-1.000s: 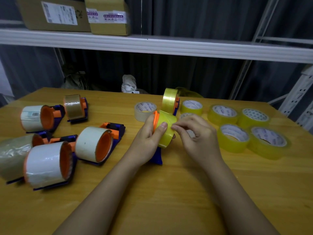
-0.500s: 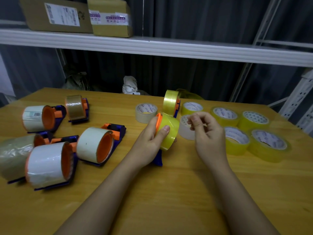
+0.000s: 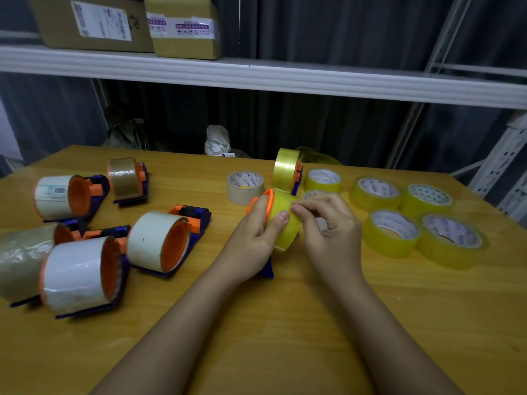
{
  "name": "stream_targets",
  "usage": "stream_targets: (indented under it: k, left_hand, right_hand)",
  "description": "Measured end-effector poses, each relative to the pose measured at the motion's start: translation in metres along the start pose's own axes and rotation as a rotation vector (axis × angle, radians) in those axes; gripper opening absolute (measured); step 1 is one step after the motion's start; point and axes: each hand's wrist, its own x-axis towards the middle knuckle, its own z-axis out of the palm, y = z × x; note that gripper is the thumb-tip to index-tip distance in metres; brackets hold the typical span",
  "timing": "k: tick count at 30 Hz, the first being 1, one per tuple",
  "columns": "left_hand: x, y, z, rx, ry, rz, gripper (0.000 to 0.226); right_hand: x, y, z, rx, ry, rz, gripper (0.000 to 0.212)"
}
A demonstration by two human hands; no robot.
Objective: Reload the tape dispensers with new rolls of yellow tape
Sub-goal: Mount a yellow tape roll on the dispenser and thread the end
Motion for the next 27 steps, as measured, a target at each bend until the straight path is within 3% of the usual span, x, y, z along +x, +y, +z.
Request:
stream_targets:
  k: [3, 11, 14, 19, 27]
  left_hand:
    - [-0.001, -0.002, 0.001, 0.050, -0.005, -0.011, 0.074]
    - [-0.001, 0.003, -0.001, 0.156, -0.065, 0.019, 0.043]
    - [-0.001, 0.002, -0.004, 0.142, -0.075, 0.018, 0.053]
    - [0.001, -0.003, -0.005, 0.107, -0.080, -0.013, 0.073]
    - [0.001, -0.004, -0.004, 0.079, -0.076, -0.042, 0.075]
  right_hand:
    - [0.000, 0.001, 0.001, -0.048, -0.002, -0.031, 0.007]
    - [0.009, -0.006, -0.010, 0.179, -0.107, 0.333, 0.025]
    - [0.012, -0.006, -0.013, 0.247, -0.141, 0.397, 0.026]
    - [0.012, -0.007, -0.013, 0.294, -0.159, 0.379, 0.026]
    - [0.012, -0.009, -0.015, 0.298, -0.112, 0.314, 0.024]
